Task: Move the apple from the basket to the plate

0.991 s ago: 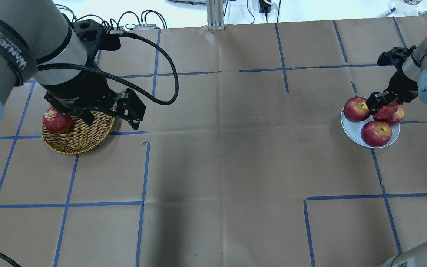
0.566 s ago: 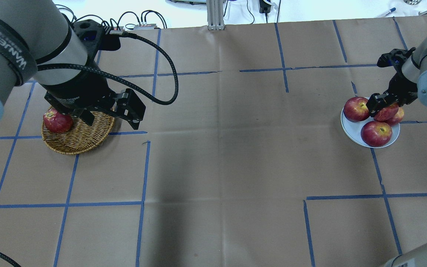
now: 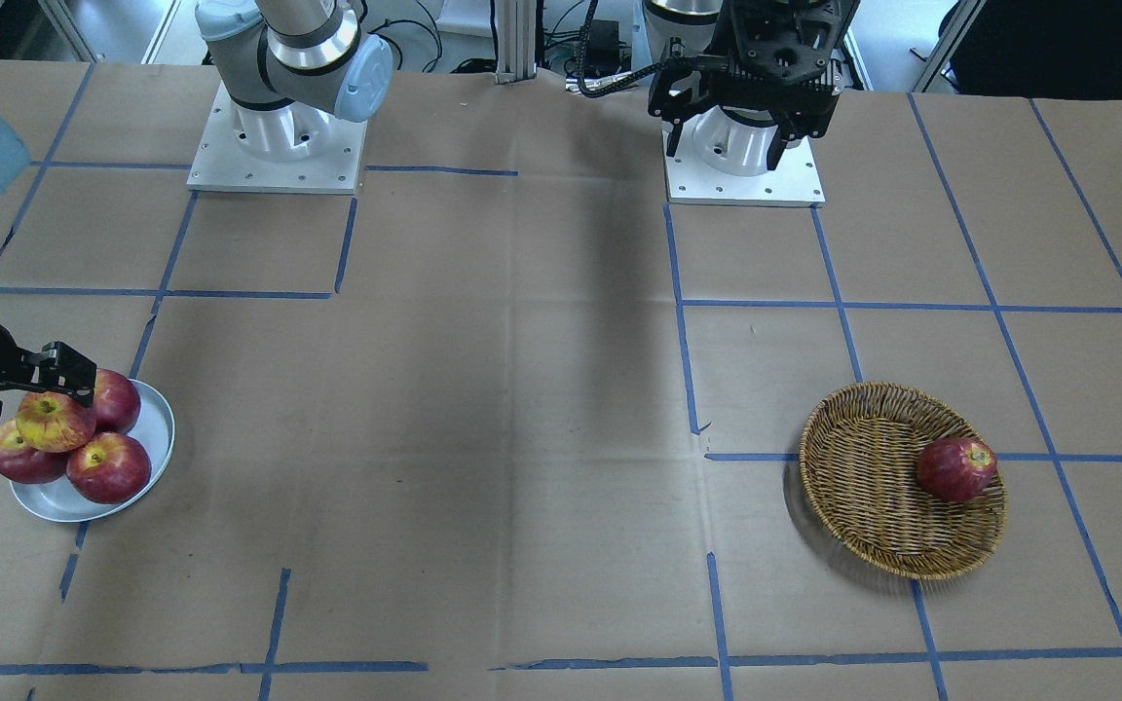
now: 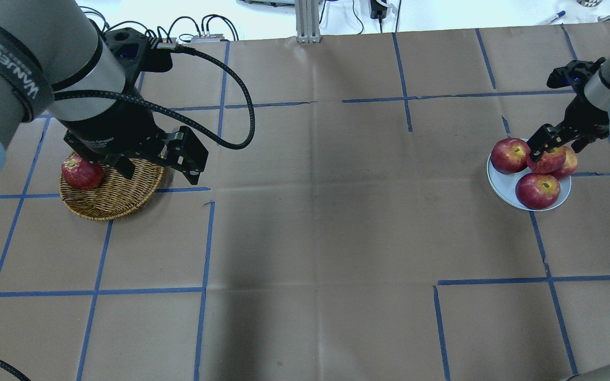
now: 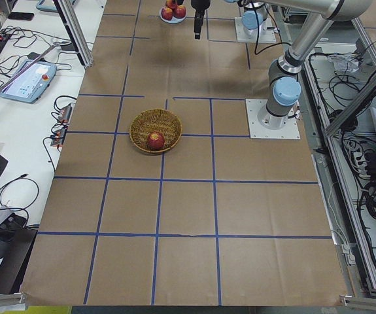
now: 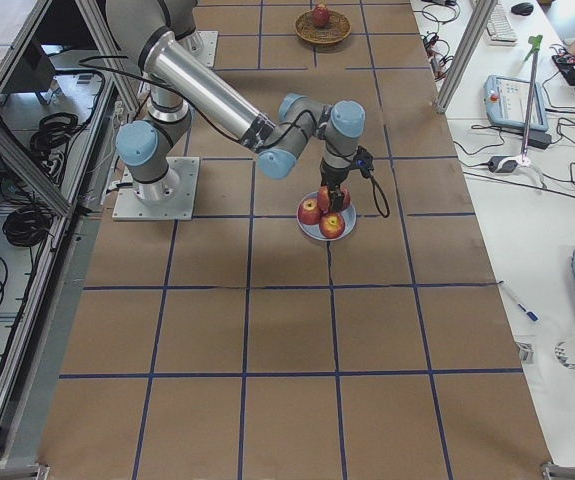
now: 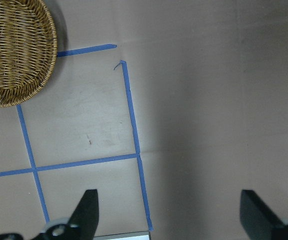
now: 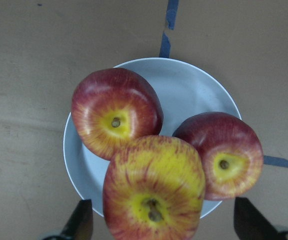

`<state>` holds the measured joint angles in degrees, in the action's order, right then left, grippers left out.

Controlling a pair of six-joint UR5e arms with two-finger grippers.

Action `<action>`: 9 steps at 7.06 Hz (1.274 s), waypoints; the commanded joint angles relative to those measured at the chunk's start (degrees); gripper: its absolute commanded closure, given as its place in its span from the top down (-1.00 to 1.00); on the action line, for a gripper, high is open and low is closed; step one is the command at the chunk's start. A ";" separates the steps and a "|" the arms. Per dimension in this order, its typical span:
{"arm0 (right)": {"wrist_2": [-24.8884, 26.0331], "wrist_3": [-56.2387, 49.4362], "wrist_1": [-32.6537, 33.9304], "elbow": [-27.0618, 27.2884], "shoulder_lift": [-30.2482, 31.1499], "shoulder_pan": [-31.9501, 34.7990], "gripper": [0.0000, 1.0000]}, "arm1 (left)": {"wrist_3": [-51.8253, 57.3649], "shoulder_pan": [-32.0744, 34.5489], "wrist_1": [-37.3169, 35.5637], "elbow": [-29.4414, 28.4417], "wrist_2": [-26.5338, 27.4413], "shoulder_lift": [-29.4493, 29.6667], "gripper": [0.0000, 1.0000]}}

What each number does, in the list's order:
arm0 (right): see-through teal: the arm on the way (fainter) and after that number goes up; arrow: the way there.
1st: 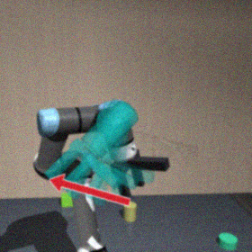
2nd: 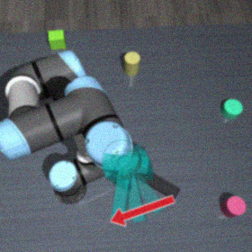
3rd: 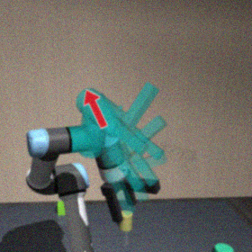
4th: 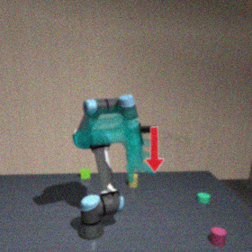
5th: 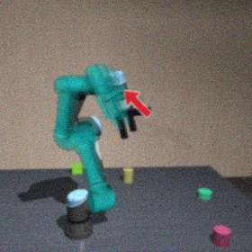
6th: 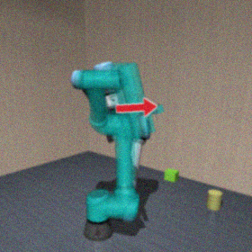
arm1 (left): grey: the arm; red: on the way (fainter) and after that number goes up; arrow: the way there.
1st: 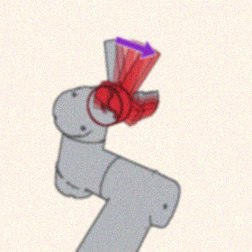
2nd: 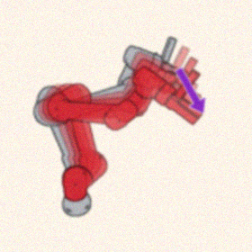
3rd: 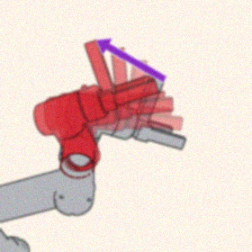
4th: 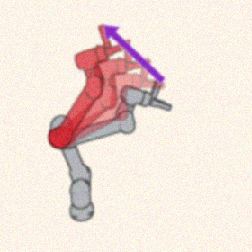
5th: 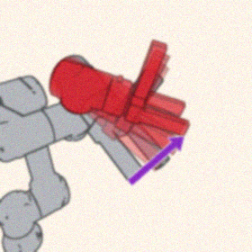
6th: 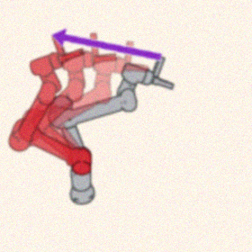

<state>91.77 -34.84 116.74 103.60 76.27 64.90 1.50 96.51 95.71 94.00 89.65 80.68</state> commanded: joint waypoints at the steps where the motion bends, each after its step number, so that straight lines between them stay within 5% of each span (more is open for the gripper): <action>1: -0.71 0.99 -7.62 -4.08 4.83 1.19 1.00 | 0.00 0.00 0.00 -0.05 0.00 0.00 0.98; 4: -0.71 17.72 -23.98 -10.61 11.68 13.80 1.00 | 0.00 0.00 0.00 -0.05 0.00 0.00 0.98; 6: -0.63 29.86 -25.85 -10.00 14.25 23.47 1.00 | 0.00 0.00 0.00 -0.05 0.00 0.00 0.98; 9: -0.89 31.85 -25.86 -9.74 14.69 25.98 0.99 | 0.00 0.00 0.00 -0.05 0.00 -0.08 0.98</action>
<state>91.04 -3.54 90.96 93.75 90.61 90.24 1.49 96.50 95.71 93.96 89.65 80.64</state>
